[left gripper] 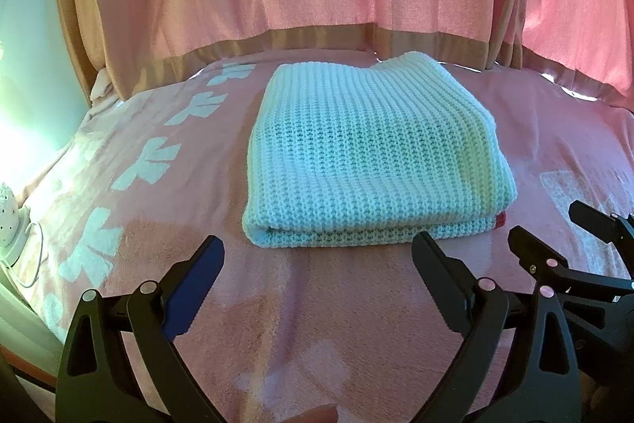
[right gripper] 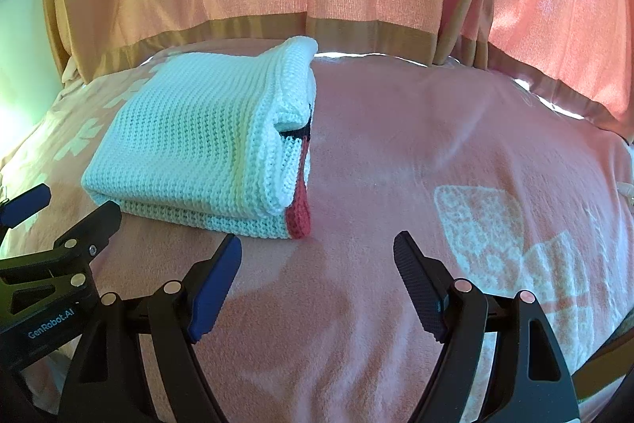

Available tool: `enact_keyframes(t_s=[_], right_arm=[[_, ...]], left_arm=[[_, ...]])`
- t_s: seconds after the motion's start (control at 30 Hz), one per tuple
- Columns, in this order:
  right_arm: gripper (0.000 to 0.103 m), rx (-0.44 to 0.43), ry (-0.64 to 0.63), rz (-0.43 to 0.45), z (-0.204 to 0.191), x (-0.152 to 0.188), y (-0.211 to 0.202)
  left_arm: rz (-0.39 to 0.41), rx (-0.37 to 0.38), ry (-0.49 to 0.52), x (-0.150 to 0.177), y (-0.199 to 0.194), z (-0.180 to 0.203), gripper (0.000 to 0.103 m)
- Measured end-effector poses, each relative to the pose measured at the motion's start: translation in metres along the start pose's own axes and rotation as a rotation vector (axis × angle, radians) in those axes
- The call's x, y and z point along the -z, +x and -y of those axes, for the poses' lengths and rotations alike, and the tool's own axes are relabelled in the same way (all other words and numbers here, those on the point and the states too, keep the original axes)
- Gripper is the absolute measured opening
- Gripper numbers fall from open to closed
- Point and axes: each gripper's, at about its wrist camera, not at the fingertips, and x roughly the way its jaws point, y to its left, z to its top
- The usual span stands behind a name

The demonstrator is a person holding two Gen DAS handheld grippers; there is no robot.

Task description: Fold small clothes

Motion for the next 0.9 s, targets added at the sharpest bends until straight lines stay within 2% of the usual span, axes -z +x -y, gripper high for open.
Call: enact_keyframes(t_s=[0.9], right_arm=[[0.077, 0.002, 0.003, -0.002, 0.0013, -0.0007, 0.0023]], left_arm=[[-0.002, -0.004, -0.002, -0.0005, 0.0009, -0.0023, 0.091]])
